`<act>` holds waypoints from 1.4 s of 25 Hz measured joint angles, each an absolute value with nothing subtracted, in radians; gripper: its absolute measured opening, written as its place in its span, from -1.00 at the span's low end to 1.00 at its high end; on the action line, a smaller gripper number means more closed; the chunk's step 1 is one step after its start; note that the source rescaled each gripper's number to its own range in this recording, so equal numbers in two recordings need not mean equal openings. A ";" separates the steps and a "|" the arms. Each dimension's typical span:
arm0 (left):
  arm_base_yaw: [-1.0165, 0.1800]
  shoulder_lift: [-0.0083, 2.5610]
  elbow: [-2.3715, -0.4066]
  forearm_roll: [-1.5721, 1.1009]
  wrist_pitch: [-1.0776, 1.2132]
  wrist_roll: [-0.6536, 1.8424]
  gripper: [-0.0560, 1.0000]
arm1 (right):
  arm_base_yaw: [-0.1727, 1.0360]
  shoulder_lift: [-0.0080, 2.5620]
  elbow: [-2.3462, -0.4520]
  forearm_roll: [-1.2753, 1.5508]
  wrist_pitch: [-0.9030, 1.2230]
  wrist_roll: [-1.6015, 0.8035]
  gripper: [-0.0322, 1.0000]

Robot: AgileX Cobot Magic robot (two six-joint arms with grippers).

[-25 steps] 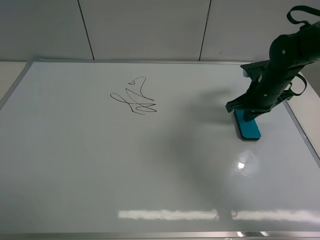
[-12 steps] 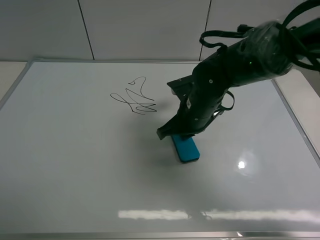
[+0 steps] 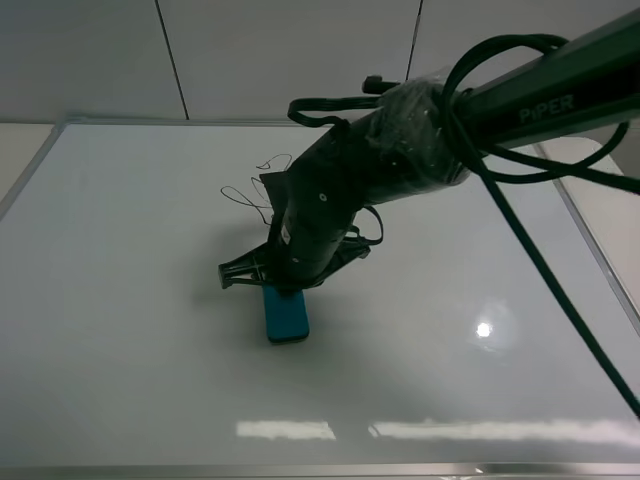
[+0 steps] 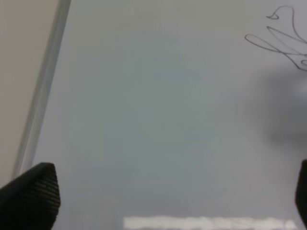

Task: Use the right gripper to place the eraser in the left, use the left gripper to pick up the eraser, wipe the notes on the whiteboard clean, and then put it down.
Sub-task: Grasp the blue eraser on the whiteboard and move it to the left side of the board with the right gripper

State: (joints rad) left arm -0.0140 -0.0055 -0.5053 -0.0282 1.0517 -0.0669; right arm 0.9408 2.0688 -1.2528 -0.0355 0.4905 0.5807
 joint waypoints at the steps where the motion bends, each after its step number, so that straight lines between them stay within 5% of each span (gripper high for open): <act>1: -0.014 -0.005 -0.505 -0.028 1.052 -0.067 1.00 | 0.953 2.082 -1.284 -0.029 0.494 0.584 -0.94; 17: -0.014 -0.005 -0.505 -0.028 1.052 -0.067 1.00 | 1.020 2.350 -1.784 0.000 0.635 0.794 -0.94; 35: -0.014 -0.005 -0.505 -0.028 1.052 -0.067 1.00 | 1.054 2.417 -1.893 0.044 0.626 0.840 -0.94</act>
